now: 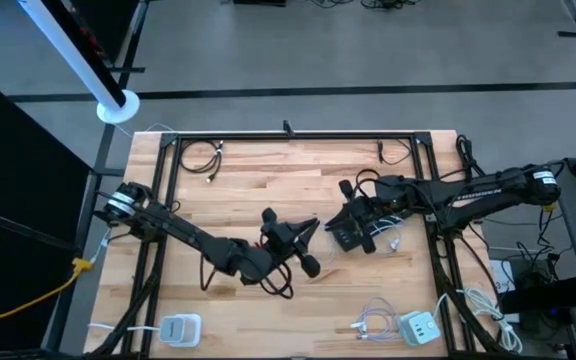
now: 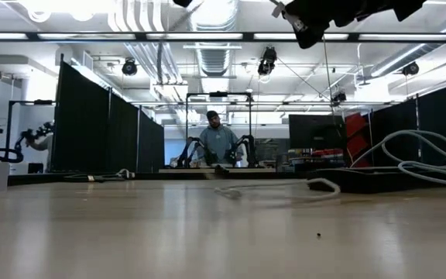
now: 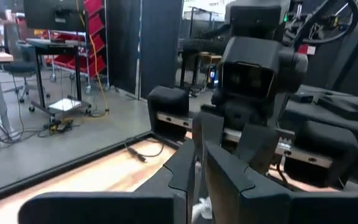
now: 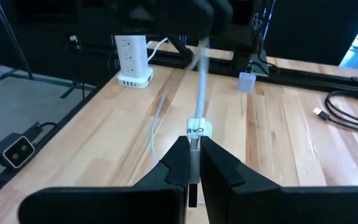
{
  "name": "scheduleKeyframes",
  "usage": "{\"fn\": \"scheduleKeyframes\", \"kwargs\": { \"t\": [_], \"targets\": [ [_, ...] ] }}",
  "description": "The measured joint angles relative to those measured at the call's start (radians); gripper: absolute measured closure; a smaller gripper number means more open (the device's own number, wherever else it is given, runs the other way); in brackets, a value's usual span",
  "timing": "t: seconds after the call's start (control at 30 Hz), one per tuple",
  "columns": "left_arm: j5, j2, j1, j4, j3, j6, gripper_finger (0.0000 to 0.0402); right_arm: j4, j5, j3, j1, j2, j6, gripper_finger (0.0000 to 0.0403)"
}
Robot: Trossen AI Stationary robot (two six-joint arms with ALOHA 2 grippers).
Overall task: Plug in charger cables
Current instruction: Insert the top left white charger cable into the black outlet extension
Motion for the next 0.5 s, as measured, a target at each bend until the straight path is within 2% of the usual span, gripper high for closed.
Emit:
{"fn": "scheduleKeyframes", "kwargs": {
  "t": [0.23, 0.37, 0.5],
  "targets": [
    [0.030, -0.001, -0.006, 0.014, 0.009, 0.021, 0.0378, -0.012, 0.036, 0.003, -0.002, -0.013, 0.018, 0.0393],
    [0.043, -0.005, -0.036, 0.001, 0.119, 0.078, 0.0378, -0.038, 0.127, 0.037, -0.003, -0.042, -0.013, 0.0393],
    [0.073, 0.007, -0.042, -0.247, 0.282, 0.056, 0.0378, -0.055, 0.169, 0.088, -0.003, -0.045, -0.004, 0.0393]
  ]
}}
